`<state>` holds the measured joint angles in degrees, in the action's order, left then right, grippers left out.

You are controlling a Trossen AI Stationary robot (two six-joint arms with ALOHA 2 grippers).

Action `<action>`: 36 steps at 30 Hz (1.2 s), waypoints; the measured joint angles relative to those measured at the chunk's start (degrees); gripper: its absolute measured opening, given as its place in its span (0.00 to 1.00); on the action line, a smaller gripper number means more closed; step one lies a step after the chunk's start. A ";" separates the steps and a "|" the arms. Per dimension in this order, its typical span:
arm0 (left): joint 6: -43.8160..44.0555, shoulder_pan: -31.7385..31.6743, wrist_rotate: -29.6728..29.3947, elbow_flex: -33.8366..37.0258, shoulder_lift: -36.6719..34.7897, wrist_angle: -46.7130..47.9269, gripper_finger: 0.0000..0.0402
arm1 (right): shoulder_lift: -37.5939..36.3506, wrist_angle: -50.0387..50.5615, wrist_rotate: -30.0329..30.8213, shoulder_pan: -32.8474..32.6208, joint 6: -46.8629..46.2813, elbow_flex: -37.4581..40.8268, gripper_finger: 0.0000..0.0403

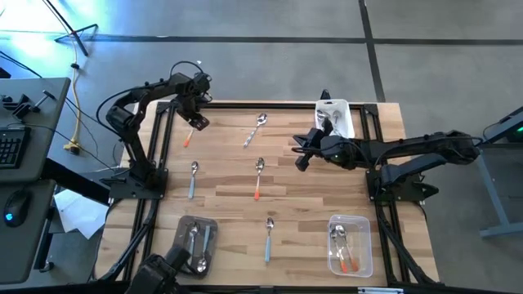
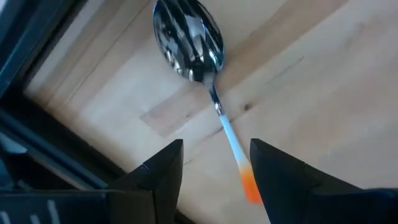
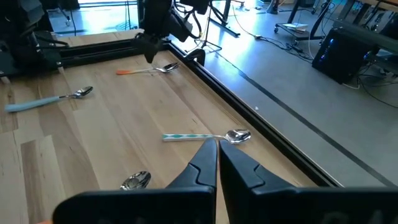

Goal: Sort silverware by color (type)
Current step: Put the top orange spoon into the transparent bin

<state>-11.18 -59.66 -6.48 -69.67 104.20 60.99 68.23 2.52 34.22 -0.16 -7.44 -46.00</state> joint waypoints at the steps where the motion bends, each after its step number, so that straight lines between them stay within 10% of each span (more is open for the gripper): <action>1: 0.00 0.00 0.00 0.00 -0.46 0.23 0.44 | 0.00 0.00 0.00 0.00 -0.02 0.00 0.00; 18: -4.22 0.71 1.56 -8.09 -1.06 8.40 0.13 | 0.02 0.00 -0.17 0.00 0.00 0.00 0.00; 30: -7.54 -2.06 -10.27 -12.99 7.58 10.40 0.00 | 0.02 0.00 -0.17 0.00 0.44 0.00 0.00; 36: -7.07 -5.11 2.79 -21.66 12.79 20.82 0.01 | 0.02 0.00 -0.15 0.00 1.01 0.00 0.00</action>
<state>-18.25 -64.76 -3.69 -91.32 116.99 81.81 68.25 2.52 34.06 -0.16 -6.43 -46.00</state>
